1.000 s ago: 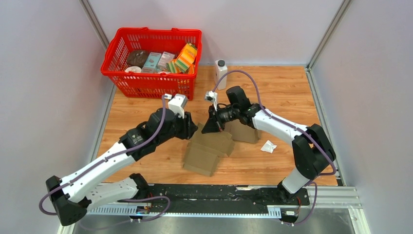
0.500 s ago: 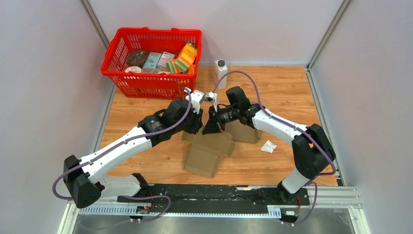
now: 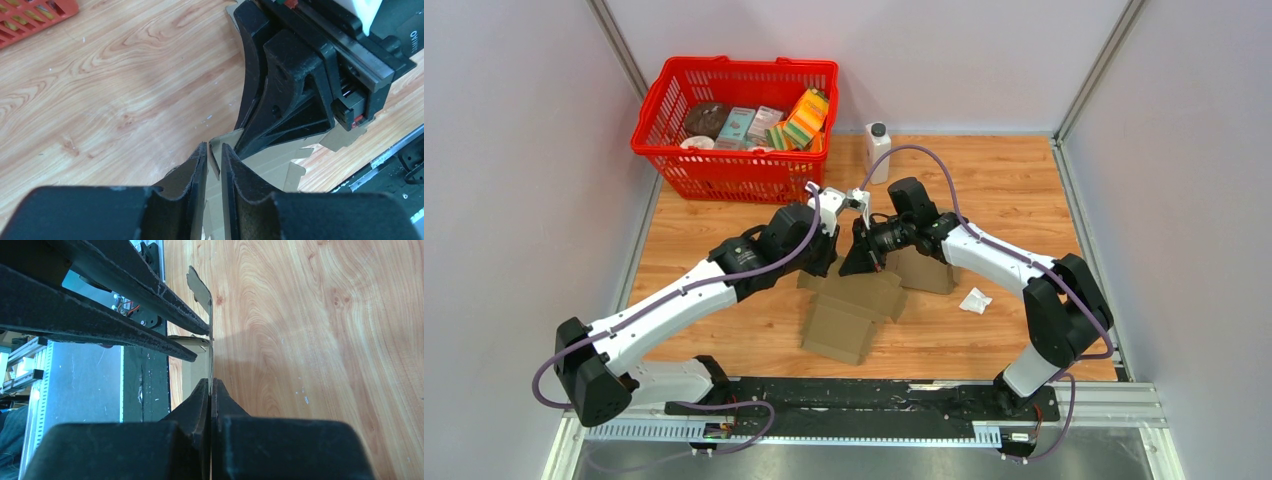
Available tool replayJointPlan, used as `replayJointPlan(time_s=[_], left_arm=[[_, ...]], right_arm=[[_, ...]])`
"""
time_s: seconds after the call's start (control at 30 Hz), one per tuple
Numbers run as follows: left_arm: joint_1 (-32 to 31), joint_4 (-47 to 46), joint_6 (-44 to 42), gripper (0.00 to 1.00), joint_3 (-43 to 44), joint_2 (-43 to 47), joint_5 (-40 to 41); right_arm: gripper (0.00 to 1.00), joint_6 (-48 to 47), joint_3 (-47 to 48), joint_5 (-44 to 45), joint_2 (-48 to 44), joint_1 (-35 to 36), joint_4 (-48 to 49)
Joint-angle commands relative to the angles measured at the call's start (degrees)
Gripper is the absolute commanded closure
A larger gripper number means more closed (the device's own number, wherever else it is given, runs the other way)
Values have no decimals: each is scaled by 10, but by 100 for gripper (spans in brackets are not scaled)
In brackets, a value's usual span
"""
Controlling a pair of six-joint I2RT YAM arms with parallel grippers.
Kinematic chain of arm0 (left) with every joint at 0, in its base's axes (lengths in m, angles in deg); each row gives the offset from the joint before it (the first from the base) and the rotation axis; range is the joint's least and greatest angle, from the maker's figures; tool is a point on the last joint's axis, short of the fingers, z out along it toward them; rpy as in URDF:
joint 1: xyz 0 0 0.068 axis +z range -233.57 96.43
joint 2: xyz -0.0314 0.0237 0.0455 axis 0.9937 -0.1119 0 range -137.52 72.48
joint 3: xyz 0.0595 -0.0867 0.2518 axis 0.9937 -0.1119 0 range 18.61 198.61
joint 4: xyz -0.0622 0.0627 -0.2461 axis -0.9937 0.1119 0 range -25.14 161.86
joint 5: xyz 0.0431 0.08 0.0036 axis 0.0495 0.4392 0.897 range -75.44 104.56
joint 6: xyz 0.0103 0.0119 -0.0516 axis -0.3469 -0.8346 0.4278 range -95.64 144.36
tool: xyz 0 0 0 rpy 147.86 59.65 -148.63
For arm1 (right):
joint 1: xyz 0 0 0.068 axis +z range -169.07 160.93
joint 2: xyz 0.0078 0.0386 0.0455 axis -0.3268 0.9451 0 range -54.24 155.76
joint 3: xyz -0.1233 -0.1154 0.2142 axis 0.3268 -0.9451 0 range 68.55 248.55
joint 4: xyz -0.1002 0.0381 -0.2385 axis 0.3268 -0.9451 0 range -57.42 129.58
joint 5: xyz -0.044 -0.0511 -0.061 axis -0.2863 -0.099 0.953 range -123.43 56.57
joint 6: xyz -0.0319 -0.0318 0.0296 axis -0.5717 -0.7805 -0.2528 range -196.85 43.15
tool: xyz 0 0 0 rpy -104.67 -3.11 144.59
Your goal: Fold the paper box
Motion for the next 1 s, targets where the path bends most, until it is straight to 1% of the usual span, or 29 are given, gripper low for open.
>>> replayJointPlan(time_s=[0.0,0.13,0.17,0.23,0.27,0.3,0.33,0.37,0.4,0.43,0.47,0.5,0.53,0.57,0.6,0.63,0.67,0.7,0.73,0.77,0.8,0.83,0.87,0.9,0.93,0.97], left_arm=[[-2,-5,-16,76,-12,6,1],[-3,-9,-19,75,-19,5,-1],[-3,-12,-20,76,-19,2,1],[-3,-13,-21,84,-21,-1,12],[-3,-20,-25,92,-23,-2,24],[-3,-27,-27,96,-28,0,32],[-3,-32,-32,99,-31,2,41],[-4,-49,-34,100,-36,10,66],[-4,-62,-35,100,-51,16,78],[-4,-79,-33,100,-63,24,88],[-4,-117,-31,100,-77,39,103],[-4,-136,-27,100,-107,46,107],[-4,-155,-16,100,-120,52,110],[-4,-186,-11,100,-132,60,112],[-4,-198,-3,100,-155,63,116],[-4,-211,10,100,-167,67,119],[-4,-239,14,100,-179,74,126],[-4,-253,20,100,-202,78,130],[-4,-268,29,100,-214,83,135],[-4,-295,33,100,-225,93,141],[-5,-304,39,100,-246,98,148],[-5,-321,49,100,-256,103,151],[-5,-342,52,100,-275,113,156],[-6,-352,56,100,-285,119,160],[-5,-361,64,100,-294,127,163],[-5,-371,67,100,-307,132,166]], right_arm=[[100,2,23,-10,1,0,15],[100,2,23,-9,1,0,16],[100,4,23,-7,1,0,16],[100,5,24,-6,0,0,16],[100,10,25,-2,1,1,17],[100,24,26,17,-1,1,15],[96,31,35,35,-2,1,-3],[86,42,42,64,-4,1,-20],[68,71,54,146,-4,1,-45],[63,88,84,191,-7,1,-105],[57,117,105,242,-8,-1,-136],[51,185,119,324,-11,-11,-165],[49,219,127,341,-17,-16,-204],[48,244,122,350,-26,-20,-212],[46,264,116,385,-53,-20,-215],[45,319,104,410,-68,-20,-208],[44,342,85,432,-97,-18,-206],[40,369,76,461,-109,-14,-204],[34,429,73,477,-119,-10,-207],[31,473,71,493,-133,-5,-214],[29,519,69,530,-139,8,-226],[28,556,67,524,-142,13,-233],[28,624,56,507,-153,22,-221],[28,661,23,481,-160,27,-202],[29,707,-2,471,-169,29,-143],[29,783,-26,466,-186,36,-108]])
